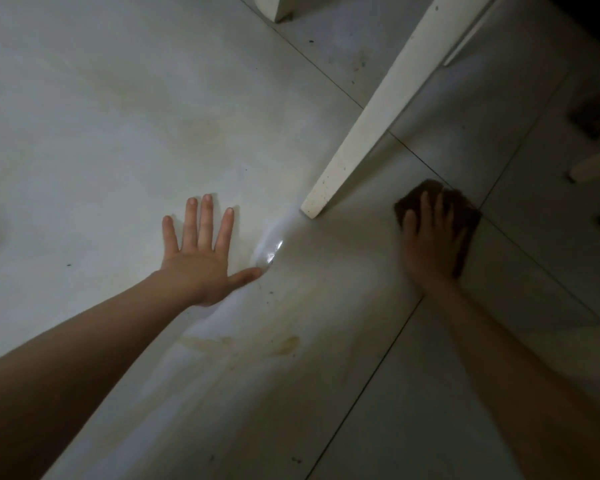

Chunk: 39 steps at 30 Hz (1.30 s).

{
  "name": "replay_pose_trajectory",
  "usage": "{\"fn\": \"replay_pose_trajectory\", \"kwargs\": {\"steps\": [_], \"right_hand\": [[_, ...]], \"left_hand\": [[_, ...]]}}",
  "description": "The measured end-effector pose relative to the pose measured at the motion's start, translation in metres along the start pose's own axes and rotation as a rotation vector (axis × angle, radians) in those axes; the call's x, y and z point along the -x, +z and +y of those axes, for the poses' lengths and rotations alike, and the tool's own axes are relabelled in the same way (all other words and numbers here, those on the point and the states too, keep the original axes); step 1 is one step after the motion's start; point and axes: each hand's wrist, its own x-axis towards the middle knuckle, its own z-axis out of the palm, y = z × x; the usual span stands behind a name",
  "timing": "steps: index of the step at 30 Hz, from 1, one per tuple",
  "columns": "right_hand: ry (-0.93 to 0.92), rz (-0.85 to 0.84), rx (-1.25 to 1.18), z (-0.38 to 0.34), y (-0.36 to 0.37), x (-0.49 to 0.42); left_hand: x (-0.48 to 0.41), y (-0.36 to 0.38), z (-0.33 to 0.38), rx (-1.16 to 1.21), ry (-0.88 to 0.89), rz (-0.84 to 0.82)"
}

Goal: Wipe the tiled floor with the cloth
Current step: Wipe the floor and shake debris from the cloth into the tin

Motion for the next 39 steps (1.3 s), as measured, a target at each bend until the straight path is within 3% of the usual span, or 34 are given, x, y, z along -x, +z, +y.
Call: {"fn": "replay_pose_trajectory", "kwargs": {"steps": [3,7,8,10,12,16,18,20,22,25,27,30,33,35,37,39], "right_hand": [[-0.048,0.021,0.029,-0.054,0.027,0.096],[-0.575,-0.072,-0.012,-0.107,0.046,0.222],[-0.714,-0.119,-0.007,-0.103,0.043,0.225],[-0.825,-0.123,0.059,-0.08,0.034,0.201],[-0.694,0.014,0.115,-0.058,0.025,0.166],[-0.01,0.086,-0.021,-0.088,0.029,0.133],[0.067,0.168,-0.061,-0.141,0.041,0.145],[-0.116,0.21,-0.081,-0.198,0.056,0.173],[-0.451,0.099,-0.088,-0.239,0.066,0.208],[-1.034,-0.07,-0.093,-0.244,0.059,0.194],[-1.21,-0.016,-0.096,-0.226,0.047,0.142],[-0.933,0.068,-0.044,-0.211,0.028,0.05],[-0.35,0.075,-0.127,-0.243,0.034,0.01],[-0.134,0.125,-0.128,-0.282,0.043,0.025],[-0.287,0.189,-0.098,-0.311,0.053,0.06],[-0.665,0.176,-0.039,-0.329,0.067,0.12]], "left_hand": [[-0.002,0.006,-0.003,0.029,0.037,0.04],[0.004,0.011,-0.012,0.227,0.146,0.164],[0.008,0.012,-0.016,0.267,0.19,0.222],[0.02,0.017,-0.032,0.253,0.253,0.368],[0.036,0.022,-0.052,0.18,0.276,0.47],[0.069,0.034,-0.099,0.153,0.192,0.513],[0.081,0.042,-0.118,0.162,0.136,0.525],[0.089,0.05,-0.133,0.161,0.098,0.533],[0.098,0.057,-0.146,0.165,0.063,0.549],[0.107,0.064,-0.165,0.176,0.0,0.57],[0.113,0.071,-0.177,0.157,-0.045,0.552],[0.118,0.085,-0.188,0.124,-0.079,0.554],[0.117,0.097,-0.191,0.139,-0.098,0.55],[0.116,0.101,-0.193,0.169,-0.095,0.553],[0.115,0.102,-0.195,0.194,-0.072,0.552],[0.117,0.1,-0.196,0.233,-0.046,0.548]]}}
